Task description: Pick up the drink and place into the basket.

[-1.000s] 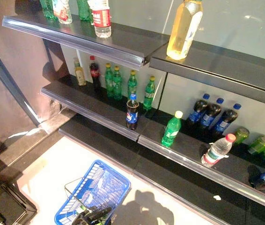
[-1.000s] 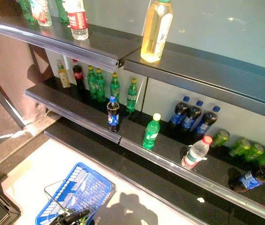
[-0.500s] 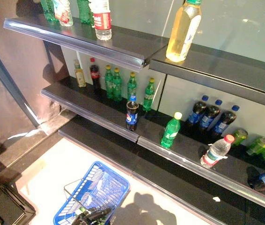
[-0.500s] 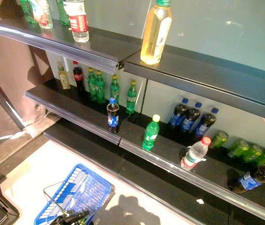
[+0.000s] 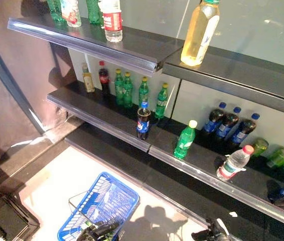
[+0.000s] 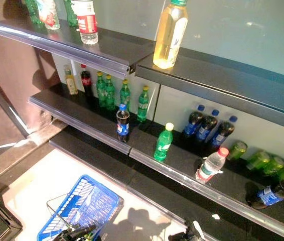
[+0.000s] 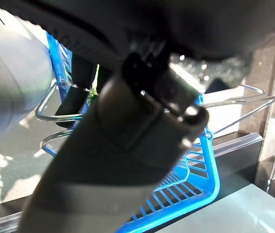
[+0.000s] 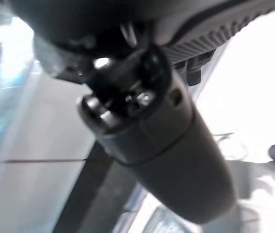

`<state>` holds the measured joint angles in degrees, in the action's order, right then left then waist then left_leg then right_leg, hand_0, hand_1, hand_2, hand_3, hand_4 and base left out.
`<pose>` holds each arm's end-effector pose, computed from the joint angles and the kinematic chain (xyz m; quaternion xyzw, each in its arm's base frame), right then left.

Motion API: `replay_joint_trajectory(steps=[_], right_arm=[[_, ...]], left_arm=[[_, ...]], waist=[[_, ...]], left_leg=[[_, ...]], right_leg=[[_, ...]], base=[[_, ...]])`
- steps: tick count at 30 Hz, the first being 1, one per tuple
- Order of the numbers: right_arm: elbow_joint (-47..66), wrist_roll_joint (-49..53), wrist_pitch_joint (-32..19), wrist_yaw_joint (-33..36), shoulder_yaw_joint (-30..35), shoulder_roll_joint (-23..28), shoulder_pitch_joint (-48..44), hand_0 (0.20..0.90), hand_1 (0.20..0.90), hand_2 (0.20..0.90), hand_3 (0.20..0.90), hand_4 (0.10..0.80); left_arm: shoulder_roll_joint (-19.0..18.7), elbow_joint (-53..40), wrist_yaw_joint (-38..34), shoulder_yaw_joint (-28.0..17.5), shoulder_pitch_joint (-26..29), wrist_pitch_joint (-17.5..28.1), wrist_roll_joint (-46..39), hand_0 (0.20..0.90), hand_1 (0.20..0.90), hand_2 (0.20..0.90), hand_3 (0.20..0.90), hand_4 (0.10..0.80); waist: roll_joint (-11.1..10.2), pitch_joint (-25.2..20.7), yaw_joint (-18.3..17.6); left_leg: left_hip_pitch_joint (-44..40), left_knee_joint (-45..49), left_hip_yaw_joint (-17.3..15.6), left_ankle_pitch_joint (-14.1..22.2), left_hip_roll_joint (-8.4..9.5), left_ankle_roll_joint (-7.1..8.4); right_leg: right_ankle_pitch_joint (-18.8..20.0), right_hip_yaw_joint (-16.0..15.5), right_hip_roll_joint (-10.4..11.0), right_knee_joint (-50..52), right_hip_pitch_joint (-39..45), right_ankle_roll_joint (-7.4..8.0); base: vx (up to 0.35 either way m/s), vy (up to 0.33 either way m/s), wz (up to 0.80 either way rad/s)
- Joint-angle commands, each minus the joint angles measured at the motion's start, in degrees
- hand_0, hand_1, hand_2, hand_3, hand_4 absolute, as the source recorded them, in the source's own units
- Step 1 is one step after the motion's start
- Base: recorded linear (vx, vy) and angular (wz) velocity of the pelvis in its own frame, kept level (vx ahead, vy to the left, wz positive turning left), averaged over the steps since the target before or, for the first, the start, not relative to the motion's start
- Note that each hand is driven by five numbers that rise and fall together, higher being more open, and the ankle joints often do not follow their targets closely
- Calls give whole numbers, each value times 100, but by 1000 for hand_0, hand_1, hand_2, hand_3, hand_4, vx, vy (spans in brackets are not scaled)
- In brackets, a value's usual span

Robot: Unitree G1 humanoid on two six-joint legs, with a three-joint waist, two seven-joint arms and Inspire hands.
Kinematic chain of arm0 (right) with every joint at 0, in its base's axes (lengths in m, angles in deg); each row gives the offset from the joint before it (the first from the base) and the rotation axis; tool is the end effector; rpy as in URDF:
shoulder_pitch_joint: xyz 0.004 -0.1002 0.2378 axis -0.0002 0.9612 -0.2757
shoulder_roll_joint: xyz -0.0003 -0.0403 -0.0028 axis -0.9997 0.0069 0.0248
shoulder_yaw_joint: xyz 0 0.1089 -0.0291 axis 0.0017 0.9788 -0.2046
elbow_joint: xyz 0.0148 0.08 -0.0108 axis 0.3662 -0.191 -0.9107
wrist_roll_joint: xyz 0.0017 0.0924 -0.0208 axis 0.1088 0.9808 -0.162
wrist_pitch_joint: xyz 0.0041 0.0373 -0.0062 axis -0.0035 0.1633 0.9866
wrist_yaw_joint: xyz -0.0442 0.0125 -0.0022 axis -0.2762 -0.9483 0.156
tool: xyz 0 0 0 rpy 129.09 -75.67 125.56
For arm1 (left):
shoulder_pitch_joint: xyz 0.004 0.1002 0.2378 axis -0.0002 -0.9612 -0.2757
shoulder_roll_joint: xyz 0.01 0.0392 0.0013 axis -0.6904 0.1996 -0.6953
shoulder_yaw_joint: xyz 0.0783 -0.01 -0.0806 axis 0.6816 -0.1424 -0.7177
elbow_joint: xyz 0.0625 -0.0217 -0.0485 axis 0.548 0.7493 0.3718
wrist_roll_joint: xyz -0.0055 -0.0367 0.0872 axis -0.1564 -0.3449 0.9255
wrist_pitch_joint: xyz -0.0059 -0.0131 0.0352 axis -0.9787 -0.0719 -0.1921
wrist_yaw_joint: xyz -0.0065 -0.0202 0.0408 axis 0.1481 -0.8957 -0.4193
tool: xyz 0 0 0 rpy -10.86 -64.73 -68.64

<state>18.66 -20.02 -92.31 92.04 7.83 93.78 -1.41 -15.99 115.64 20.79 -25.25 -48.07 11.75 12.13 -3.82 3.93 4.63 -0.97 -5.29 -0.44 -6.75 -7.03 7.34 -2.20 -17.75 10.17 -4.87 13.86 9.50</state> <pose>0.0920 -0.2206 -0.1098 -0.2094 0.4348 -0.0301 0.8753 0.0652 0.2250 -0.1191 -0.1548 0.4947 0.1977 0.8320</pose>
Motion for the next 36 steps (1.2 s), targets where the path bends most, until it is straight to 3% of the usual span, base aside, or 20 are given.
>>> replay_joint_trajectory(steps=[1,4,7,14,21,27,36], right_arm=[[621,-233,-739,608,21,533,-477,900,900,900,900,800],[1461,-379,-616,851,-66,618,-341,900,900,900,900,800],[3469,-486,103,1134,-198,737,-35,900,900,900,900,800],[5916,-25,173,984,303,1047,388,900,900,900,900,800],[6656,446,-107,1099,534,1050,398,900,900,900,900,800],[6989,270,-52,1478,578,1131,248,900,900,900,900,800],[7044,791,-10,1980,507,1263,-131,900,900,900,900,800]], left_arm=[[-89,-252,232,357,181,215,441,300,300,300,200,100],[-73,-384,172,343,145,168,413,300,300,300,200,100],[-31,-794,-44,325,-17,13,364,300,300,300,200,100],[71,-1077,-140,247,-344,119,210,300,300,300,200,100],[137,-1029,-61,199,-500,243,179,300,300,300,200,100],[171,-954,-13,188,-613,323,204,300,300,300,200,100],[171,-851,60,214,-786,459,256,300,300,300,200,100]], waist=[[246,183,311],[258,198,247],[246,248,110],[286,268,-146],[338,254,-181],[347,245,-121],[424,428,64]], left_leg=[[-511,29,-236,674,-75,-55],[-492,29,-268,666,-74,-67],[-487,29,-313,664,-80,-73],[-497,29,-426,698,-103,-83],[-499,29,-506,699,-159,-41],[-498,29,-548,663,-215,-10],[-343,432,-386,683,-189,-41]], right_leg=[[469,-6,207,143,-563,12],[489,29,208,144,-605,33],[486,82,208,163,-643,32],[469,264,160,167,-730,32],[455,265,174,182,-780,25],[440,210,190,212,-817,3],[298,139,265,678,-1037,-147]], base=[[-10,0,9],[-30,2,3],[-41,-7,0],[0,0,0],[18,9,-4],[50,8,-3],[91,32,-1]])
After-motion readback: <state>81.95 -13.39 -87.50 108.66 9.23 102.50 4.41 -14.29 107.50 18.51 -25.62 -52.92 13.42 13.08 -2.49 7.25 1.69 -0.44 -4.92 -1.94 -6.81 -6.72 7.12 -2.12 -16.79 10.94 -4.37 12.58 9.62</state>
